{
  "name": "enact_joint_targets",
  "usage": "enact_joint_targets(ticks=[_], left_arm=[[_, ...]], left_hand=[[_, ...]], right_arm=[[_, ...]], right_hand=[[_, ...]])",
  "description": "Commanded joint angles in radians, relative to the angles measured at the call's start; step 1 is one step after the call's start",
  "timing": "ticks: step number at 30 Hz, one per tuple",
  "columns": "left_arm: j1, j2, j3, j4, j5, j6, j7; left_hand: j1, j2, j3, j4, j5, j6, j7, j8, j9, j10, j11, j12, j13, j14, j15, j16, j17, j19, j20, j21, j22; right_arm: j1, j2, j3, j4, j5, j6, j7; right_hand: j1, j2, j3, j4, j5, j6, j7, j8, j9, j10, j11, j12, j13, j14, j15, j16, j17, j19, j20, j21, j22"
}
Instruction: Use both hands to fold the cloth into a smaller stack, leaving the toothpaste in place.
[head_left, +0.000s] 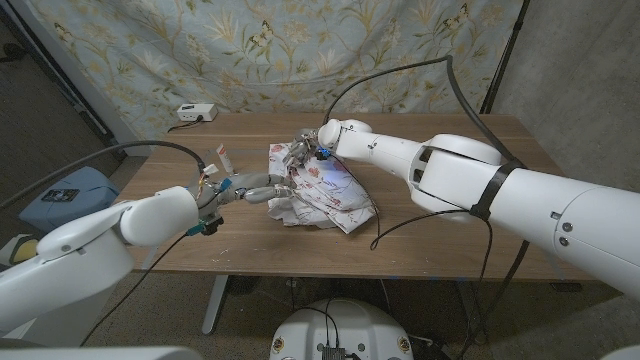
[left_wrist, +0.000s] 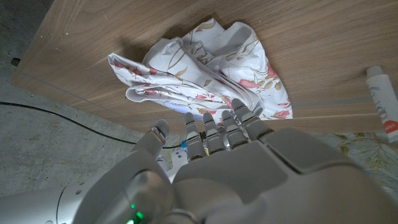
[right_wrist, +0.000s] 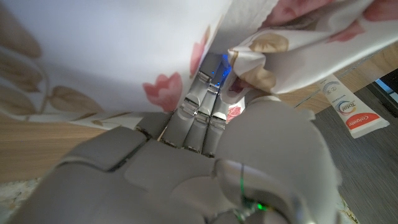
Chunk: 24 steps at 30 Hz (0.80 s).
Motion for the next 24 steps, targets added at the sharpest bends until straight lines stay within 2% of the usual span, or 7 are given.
enact_joint_targets(ticks=[1,5,8,9,11,24], left_arm=[[-0.152,0.004,0.154,0.055,0.016,-0.018,0.034],[-0.204,0.017,0.204,0.076,0.004,-0.027,0.037],[-0.239,0.021,0.24,0.089,-0.004,-0.031,0.042],[-0.25,0.024,0.252,0.096,-0.008,-0.037,0.042],[-0.27,0.027,0.274,0.104,-0.011,-0.042,0.046],[-0.398,0.026,0.412,0.152,-0.021,-0.044,0.045]], left_hand=[[0.008,-0.003,0.002,-0.008,0.0,0.009,0.001,0.001,0.001,0.007,0.003,0.0,0.0,0.013,0.001,0.006,0.003,0.008,-0.001,0.003,0.002],[0.009,-0.003,0.002,-0.009,0.0,0.01,0.002,0.0,0.001,0.008,0.004,0.0,0.0,0.014,0.002,0.005,0.003,0.008,-0.001,0.003,0.002],[0.009,-0.003,0.003,-0.01,0.0,0.01,0.001,0.0,0.001,0.008,0.004,-0.001,0.0,0.015,0.001,0.005,0.003,0.008,0.0,0.003,0.002],[0.01,-0.003,0.004,-0.011,0.001,0.01,0.001,0.0,0.001,0.008,0.004,-0.001,0.0,0.016,0.001,0.004,0.003,0.009,-0.001,0.002,0.002],[0.012,-0.002,0.005,-0.013,0.001,0.011,0.001,-0.001,0.001,0.008,0.003,-0.002,0.0,0.016,0.002,0.003,0.002,0.008,-0.001,0.002,0.002],[0.019,-0.001,0.007,-0.022,0.001,0.015,-0.001,-0.002,0.001,0.009,0.001,-0.004,0.0,0.016,0.002,0.0,0.001,0.009,-0.001,0.001,0.002]], right_arm=[[0.001,-0.012,0.012,0.0,0.012,0.001,0.007],[0.001,-0.014,0.016,0.0,0.018,0.003,0.003],[0.002,-0.016,0.019,0.0,0.022,0.004,0.008],[0.002,-0.017,0.021,0.0,0.024,0.005,0.012],[0.003,-0.017,0.021,0.0,0.024,0.006,0.017],[0.016,-0.023,0.037,0.0,0.034,0.013,0.096]], right_hand=[[-0.047,-0.019,-0.019,0.012,-0.001,0.006,0.001,-0.007,-0.002,0.003,0.008,-0.016,-0.008,-0.005,0.003,0.008,-0.006,-0.001,0.006,0.0,0.002],[-0.076,-0.029,-0.032,0.023,0.001,0.003,0.004,-0.012,-0.003,0.001,0.009,-0.027,-0.016,-0.008,0.006,0.005,-0.014,-0.003,0.009,-0.001,0.001],[-0.125,-0.047,-0.055,0.041,0.007,0.004,0.012,-0.017,-0.004,0.006,0.011,-0.039,-0.026,-0.011,0.011,0.002,-0.025,-0.004,0.01,-0.004,0.001],[-0.179,-0.047,-0.073,0.066,0.013,0.007,0.012,-0.022,-0.005,0.009,0.014,-0.051,-0.035,-0.011,0.015,0.001,-0.034,-0.004,0.012,-0.007,0.0],[-0.202,-0.045,-0.081,0.078,0.016,0.008,0.011,-0.024,-0.005,0.009,0.016,-0.058,-0.04,-0.016,0.02,-0.001,-0.04,-0.007,0.013,-0.01,0.0],[-0.304,-0.068,-0.127,0.121,0.032,0.004,0.011,-0.042,-0.008,-0.001,0.023,-0.093,-0.058,-0.032,0.031,-0.013,-0.071,-0.024,0.015,-0.027,0.0]])
